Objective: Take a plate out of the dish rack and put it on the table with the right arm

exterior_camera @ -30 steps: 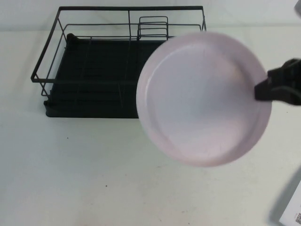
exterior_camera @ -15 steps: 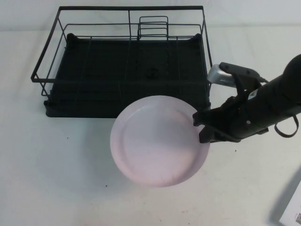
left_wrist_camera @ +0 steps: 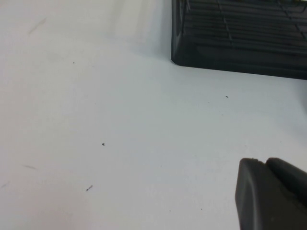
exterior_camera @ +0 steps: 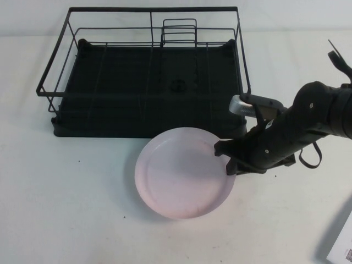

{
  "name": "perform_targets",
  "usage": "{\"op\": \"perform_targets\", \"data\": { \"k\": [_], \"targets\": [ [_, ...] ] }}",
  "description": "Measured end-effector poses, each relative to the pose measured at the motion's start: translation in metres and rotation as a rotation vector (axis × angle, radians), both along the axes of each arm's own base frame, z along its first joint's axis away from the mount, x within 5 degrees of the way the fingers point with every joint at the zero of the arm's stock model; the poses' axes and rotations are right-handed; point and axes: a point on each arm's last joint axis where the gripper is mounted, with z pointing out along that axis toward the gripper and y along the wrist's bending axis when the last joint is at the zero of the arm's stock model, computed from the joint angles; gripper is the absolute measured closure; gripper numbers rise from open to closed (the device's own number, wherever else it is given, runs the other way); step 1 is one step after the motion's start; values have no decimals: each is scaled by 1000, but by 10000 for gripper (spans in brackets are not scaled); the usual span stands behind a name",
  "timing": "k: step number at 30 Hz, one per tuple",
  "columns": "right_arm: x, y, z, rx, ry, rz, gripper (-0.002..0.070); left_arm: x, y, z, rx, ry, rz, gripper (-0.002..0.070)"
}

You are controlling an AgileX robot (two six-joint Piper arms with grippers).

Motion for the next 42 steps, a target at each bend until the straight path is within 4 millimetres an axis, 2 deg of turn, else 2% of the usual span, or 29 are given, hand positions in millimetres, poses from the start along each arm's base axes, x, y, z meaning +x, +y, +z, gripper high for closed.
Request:
{"op": "perform_targets", "data": {
  "k": [10, 13, 16, 21, 24, 26, 29, 31, 33, 36, 37, 39, 42],
  "targets": [
    [6, 3, -18, -3, 20, -25, 681, 0, 0, 0, 0, 0, 0, 679],
    [8, 4, -23, -4, 30, -31, 650, 0, 0, 0, 0, 0, 0, 679],
    [10, 4, -26, -4, 25, -38, 565, 0, 0, 0, 0, 0, 0, 679],
    [15, 4, -25, 5, -23, -61, 369, 0, 0, 0, 0, 0, 0, 679],
    [16, 4, -23, 5, -38, -62, 307, 0, 0, 0, 0, 0, 0, 679],
    [17, 5, -21, -4, -41, -46, 296, 0, 0, 0, 0, 0, 0, 679],
    [18, 5, -9, -28, -58, 2, 308, 0, 0, 0, 0, 0, 0, 679],
    [17, 4, 4, -46, -76, 39, 344, 0, 0, 0, 0, 0, 0, 679],
    [13, 1, 23, -66, -97, 80, 417, 0, 0, 0, 0, 0, 0, 679],
    [2, -6, 50, -99, -126, 128, 580, 0, 0, 0, 0, 0, 0, 679],
    [-2, -9, 59, -107, -139, 140, 612, 0, 0, 0, 0, 0, 0, 679],
    [-13, -16, 77, -132, -156, 166, 659, 0, 0, 0, 0, 0, 0, 679],
    [-31, -27, 101, -145, -209, 179, 683, 0, 0, 0, 0, 0, 0, 679]
  ]
}}
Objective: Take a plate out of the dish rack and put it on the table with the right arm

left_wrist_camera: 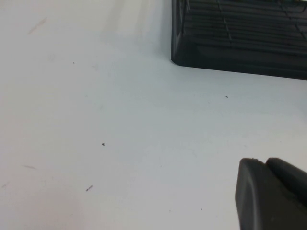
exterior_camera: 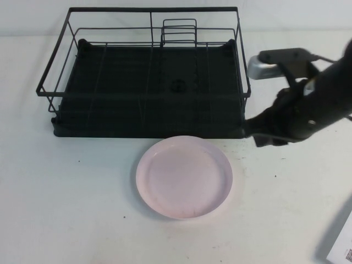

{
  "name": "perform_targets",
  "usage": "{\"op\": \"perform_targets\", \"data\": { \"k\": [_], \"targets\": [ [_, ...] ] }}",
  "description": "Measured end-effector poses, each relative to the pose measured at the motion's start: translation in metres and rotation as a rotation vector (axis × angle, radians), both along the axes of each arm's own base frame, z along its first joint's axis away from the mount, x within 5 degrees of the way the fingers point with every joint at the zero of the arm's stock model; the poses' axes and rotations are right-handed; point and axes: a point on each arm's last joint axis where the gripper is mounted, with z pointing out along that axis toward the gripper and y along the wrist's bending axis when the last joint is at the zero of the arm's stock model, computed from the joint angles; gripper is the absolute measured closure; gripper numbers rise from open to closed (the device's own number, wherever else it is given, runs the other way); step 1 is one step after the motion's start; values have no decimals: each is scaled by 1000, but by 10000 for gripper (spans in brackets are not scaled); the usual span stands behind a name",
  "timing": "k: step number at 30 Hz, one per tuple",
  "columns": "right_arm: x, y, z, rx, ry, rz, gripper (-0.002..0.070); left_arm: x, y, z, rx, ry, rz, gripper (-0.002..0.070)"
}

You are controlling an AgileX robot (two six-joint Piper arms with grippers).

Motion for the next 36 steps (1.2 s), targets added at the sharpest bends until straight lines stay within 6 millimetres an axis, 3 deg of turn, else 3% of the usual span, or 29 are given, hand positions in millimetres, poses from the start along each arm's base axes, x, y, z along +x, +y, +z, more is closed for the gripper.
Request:
{"op": "perform_targets", "data": {
  "k": [6, 15, 24, 30, 36],
  "targets": [
    [-54, -30, 25, 68, -136, -44, 693, 0, 0, 0, 0, 0, 0, 679],
    [-118, -64, 14, 117, -222, -70, 694, 0, 0, 0, 0, 0, 0, 679],
    [-130, -76, 5, -31, -146, -24, 694, 0, 0, 0, 0, 0, 0, 679],
    [-119, -87, 0, -139, -294, -34, 694, 0, 0, 0, 0, 0, 0, 679],
    [-128, -126, -34, -64, -504, -261, 694, 0, 0, 0, 0, 0, 0, 679]
  ]
}}
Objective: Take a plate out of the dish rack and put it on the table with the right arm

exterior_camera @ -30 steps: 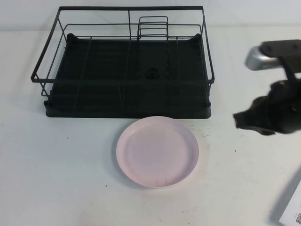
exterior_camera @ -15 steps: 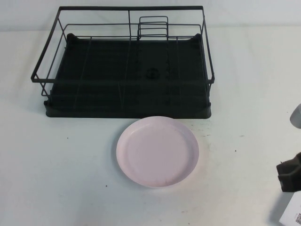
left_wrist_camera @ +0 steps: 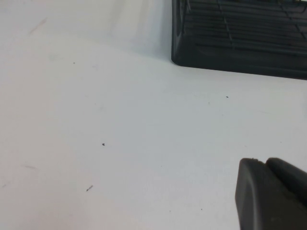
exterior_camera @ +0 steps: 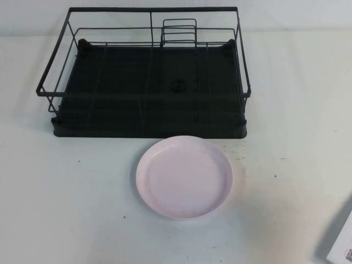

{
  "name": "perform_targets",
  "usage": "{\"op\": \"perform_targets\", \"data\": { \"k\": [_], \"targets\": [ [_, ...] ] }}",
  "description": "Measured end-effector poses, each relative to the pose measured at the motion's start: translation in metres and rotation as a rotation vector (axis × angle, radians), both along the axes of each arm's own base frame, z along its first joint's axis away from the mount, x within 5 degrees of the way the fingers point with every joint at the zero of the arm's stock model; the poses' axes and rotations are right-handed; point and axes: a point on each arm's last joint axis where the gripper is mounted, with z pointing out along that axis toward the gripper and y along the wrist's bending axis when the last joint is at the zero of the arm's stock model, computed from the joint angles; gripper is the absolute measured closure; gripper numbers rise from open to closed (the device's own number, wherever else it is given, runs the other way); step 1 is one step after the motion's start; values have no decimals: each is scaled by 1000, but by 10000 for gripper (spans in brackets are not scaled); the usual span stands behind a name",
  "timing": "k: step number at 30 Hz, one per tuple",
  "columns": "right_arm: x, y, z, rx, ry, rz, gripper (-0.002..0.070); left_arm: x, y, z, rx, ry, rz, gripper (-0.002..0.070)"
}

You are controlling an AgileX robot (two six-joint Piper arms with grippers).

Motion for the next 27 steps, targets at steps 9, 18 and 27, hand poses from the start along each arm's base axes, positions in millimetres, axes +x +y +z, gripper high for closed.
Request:
{"op": "perform_targets", "data": {
  "k": [9, 18, 27],
  "targets": [
    [-66, -37, -64, 81, -384, -219, 694, 0, 0, 0, 0, 0, 0, 679],
    [-96, -42, -71, 107, -499, -296, 694, 0, 0, 0, 0, 0, 0, 679],
    [-106, -42, -90, 92, -322, -321, 694, 0, 0, 0, 0, 0, 0, 679]
  ]
}}
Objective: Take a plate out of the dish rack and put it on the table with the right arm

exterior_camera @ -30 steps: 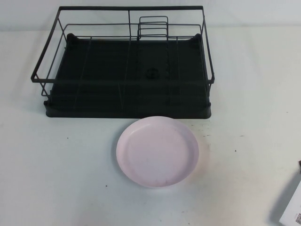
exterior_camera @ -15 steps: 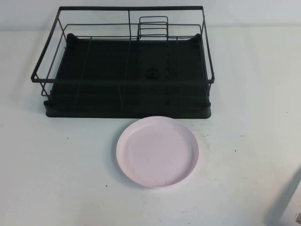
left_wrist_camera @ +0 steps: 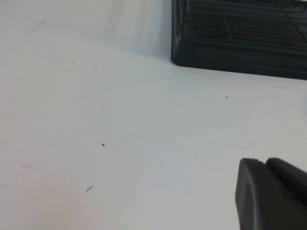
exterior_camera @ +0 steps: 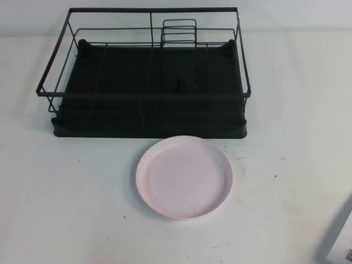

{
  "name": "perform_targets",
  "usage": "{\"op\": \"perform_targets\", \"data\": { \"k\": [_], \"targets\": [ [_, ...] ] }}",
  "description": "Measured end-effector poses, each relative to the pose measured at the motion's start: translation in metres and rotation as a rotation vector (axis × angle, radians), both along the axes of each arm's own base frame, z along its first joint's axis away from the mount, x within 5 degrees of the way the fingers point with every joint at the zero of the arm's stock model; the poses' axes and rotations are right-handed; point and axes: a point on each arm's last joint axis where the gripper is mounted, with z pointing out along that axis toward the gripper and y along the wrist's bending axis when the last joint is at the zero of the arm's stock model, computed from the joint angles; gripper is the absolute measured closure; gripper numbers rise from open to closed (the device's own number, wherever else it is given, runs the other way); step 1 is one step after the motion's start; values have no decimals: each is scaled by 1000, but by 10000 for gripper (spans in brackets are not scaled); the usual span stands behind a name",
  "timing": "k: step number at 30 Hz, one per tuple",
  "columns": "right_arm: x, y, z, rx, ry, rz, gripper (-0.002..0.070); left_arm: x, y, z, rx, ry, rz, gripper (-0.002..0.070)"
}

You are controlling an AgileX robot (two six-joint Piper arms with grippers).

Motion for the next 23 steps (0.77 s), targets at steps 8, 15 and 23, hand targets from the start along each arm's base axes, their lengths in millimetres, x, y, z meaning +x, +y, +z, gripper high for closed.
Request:
{"op": "perform_targets", "data": {
  "k": [8, 15, 23],
  "targets": [
    [0, 3, 0, -66, 6, 81, 694, 0, 0, 0, 0, 0, 0, 679],
    [0, 5, 0, -73, 6, 109, 694, 0, 0, 0, 0, 0, 0, 679],
    [0, 5, 0, -73, 6, 109, 694, 0, 0, 0, 0, 0, 0, 679]
  ]
}}
